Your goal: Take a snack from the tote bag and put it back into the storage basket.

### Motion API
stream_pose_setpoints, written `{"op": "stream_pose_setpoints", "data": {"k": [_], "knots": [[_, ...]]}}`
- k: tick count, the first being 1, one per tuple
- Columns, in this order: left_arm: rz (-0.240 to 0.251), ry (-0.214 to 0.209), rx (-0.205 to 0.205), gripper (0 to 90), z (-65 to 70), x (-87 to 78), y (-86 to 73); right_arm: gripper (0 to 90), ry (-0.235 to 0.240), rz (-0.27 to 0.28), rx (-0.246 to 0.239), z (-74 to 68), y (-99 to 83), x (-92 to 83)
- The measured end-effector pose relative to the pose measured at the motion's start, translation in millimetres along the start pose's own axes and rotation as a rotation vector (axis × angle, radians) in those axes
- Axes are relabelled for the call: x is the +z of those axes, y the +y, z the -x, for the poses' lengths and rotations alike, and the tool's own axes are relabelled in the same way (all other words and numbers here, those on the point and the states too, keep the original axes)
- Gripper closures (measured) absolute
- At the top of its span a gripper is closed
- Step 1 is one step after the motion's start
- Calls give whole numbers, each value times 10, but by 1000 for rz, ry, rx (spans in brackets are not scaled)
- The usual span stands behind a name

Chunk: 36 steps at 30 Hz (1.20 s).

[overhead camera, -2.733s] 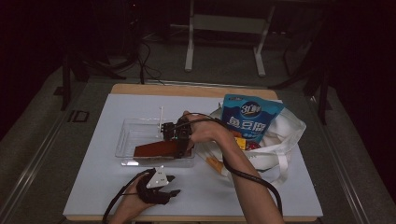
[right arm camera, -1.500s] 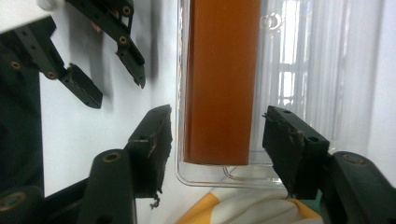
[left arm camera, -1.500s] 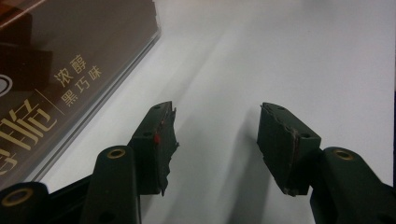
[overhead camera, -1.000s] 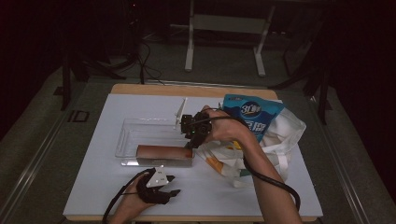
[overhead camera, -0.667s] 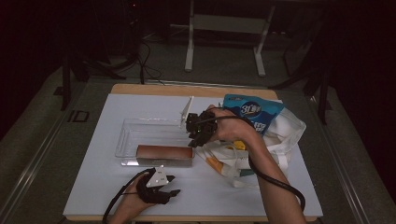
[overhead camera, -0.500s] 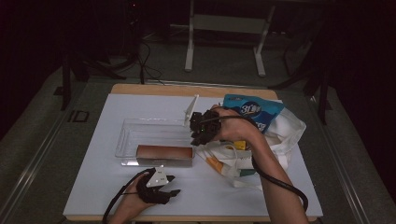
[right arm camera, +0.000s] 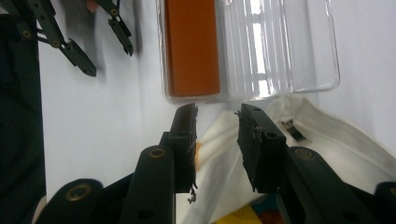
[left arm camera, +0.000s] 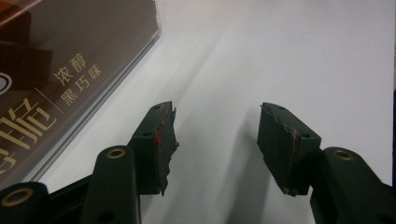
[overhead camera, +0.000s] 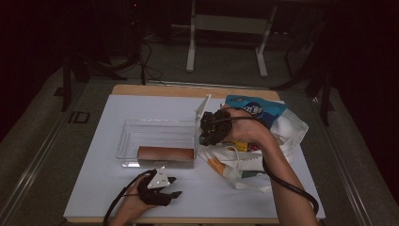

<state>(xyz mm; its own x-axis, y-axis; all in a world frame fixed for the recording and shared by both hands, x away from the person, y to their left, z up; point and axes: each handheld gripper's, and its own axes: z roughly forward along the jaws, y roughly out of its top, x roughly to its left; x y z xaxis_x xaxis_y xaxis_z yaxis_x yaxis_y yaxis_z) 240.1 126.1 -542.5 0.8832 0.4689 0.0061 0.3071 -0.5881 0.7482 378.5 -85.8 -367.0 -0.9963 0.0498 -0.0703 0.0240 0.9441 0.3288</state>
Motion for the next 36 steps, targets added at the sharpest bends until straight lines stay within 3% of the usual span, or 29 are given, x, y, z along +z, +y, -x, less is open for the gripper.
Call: {"op": "stream_pose_setpoints", "data": {"k": [22, 36], "knots": [[-1, 5, -1, 460, 2, -1, 0, 630, -65, 55, 57, -8, -439, -291], [-1, 4, -2, 459, 0, -1, 0, 632, -107, 70, 130, -29, -834, -417]]}}
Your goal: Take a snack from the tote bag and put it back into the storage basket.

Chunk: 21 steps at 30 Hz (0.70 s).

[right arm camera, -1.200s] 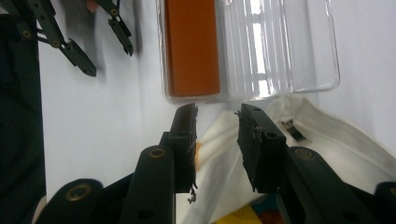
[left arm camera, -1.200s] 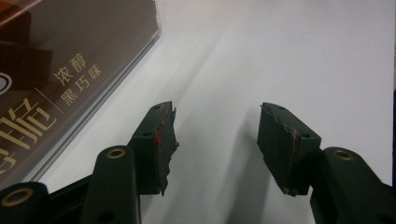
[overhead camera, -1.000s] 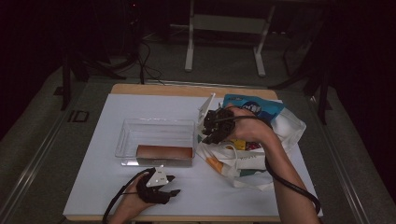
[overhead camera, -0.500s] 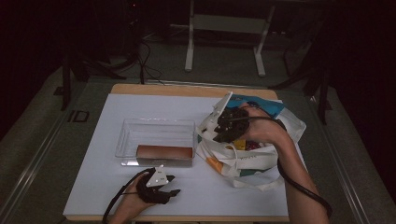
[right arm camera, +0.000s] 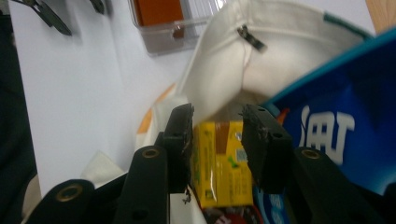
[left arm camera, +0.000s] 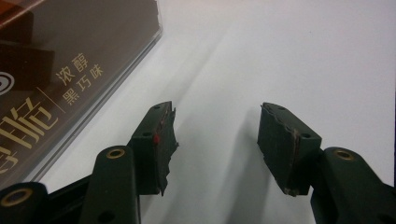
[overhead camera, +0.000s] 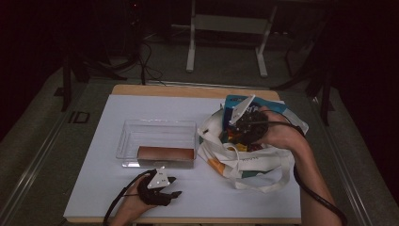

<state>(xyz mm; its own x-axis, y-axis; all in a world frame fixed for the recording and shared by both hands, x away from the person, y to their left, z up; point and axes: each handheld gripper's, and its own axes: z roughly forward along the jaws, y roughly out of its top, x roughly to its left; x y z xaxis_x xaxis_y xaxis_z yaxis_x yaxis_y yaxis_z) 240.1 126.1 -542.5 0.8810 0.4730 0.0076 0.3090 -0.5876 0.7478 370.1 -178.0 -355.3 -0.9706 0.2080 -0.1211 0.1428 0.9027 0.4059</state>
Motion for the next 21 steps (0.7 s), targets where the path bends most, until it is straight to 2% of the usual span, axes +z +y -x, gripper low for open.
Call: {"op": "stream_pose_setpoints", "data": {"k": [6, 14, 21], "knots": [[0, 0, 0, 459, 0, 0, 0, 638, -6, 4, 36, 33, -174, -6], [-1, -1, -1, 459, 0, 0, 1, 635, -21, -20, 60, 56, -324, 63], [0, -1, -2, 459, -1, 0, 1, 532, -40, -53, 73, 94, -378, 177]]}}
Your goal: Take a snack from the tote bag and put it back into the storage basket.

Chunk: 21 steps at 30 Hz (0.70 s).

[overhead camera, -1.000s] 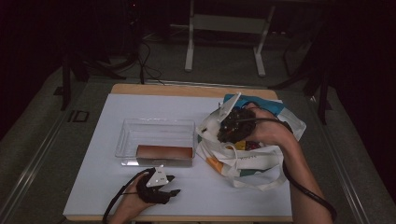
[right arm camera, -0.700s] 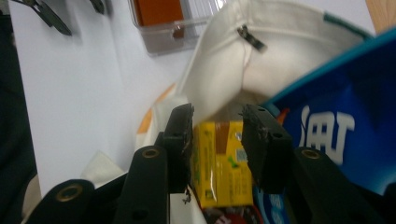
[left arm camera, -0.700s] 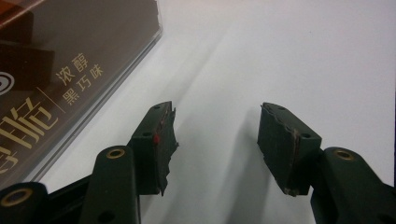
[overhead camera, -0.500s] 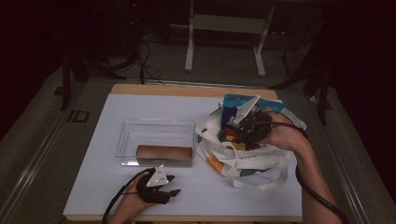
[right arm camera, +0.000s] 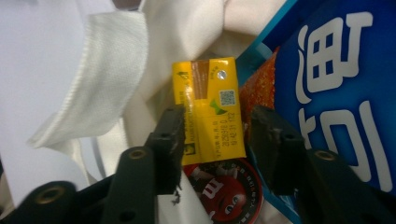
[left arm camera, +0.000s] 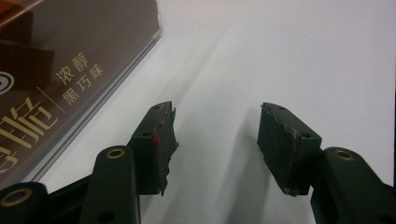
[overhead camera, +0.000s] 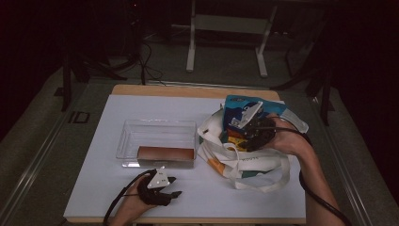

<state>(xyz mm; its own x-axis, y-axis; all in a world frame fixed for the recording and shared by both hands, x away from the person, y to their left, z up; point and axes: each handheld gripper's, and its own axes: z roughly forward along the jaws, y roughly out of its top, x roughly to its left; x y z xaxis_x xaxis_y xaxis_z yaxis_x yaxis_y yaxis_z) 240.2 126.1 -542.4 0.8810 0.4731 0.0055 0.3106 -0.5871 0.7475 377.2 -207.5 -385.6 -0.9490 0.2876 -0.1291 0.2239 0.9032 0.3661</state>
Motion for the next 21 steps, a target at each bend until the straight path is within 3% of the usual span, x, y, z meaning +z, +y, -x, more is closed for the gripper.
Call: {"op": "stream_pose_setpoints", "data": {"k": [8, 12, 21], "knots": [[0, 0, 1, 459, 0, 0, 0, 408, 34, -49, -22, 4, 63, 135], [0, 0, 1, 458, 0, 0, 0, 405, 18, -106, -30, 29, 98, 242], [1, 0, 0, 458, 2, 0, -1, 457, 60, -159, -47, 45, 157, 435]]}}
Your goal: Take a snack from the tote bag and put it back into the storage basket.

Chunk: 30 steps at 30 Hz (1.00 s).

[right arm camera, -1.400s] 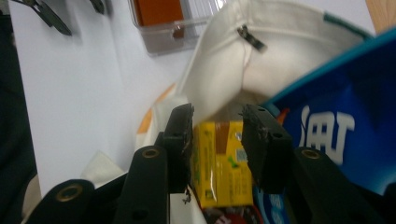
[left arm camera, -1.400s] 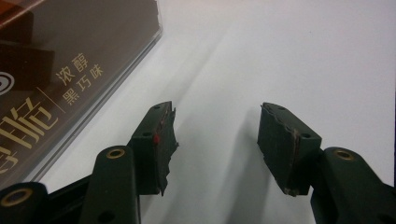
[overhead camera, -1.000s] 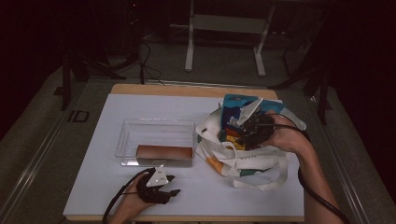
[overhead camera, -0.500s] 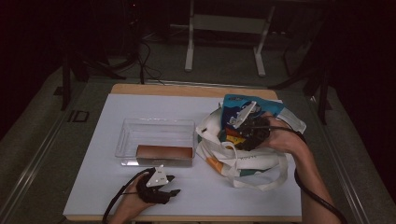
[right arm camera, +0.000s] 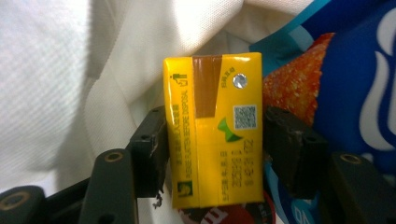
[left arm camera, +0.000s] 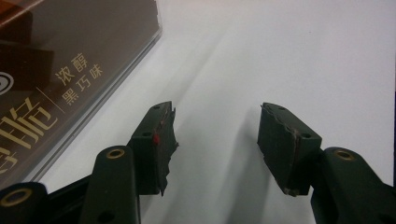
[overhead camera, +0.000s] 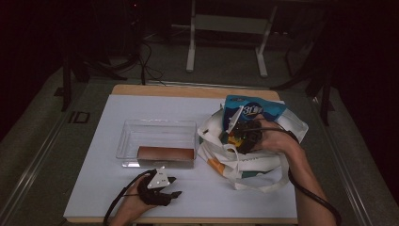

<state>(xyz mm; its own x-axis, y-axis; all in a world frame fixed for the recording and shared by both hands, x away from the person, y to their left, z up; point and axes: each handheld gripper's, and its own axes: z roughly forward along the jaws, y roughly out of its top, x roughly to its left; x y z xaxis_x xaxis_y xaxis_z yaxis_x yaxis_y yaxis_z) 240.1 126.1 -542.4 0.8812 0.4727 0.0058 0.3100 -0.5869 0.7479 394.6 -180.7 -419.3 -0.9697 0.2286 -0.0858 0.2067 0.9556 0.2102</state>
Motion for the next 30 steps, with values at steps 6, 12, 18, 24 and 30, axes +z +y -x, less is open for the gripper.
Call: {"op": "stream_pose_setpoints", "data": {"k": [6, 12, 18, 24, 30], "knots": [[0, 1, 2, 458, -1, 0, 0, 463, 8, -28, -25, 9, 42, 27], [0, 1, 2, 458, 1, 0, 0, 503, 20, -52, -50, 21, 76, 27], [1, -1, 0, 458, 0, 0, 0, 511, 24, -55, -44, 30, 86, 22], [-1, -2, 2, 459, -2, -1, 0, 513, 29, -47, -46, 27, 79, -11], [1, 0, 2, 459, 0, 1, 0, 514, 30, -45, -53, 21, 94, -104]]}}
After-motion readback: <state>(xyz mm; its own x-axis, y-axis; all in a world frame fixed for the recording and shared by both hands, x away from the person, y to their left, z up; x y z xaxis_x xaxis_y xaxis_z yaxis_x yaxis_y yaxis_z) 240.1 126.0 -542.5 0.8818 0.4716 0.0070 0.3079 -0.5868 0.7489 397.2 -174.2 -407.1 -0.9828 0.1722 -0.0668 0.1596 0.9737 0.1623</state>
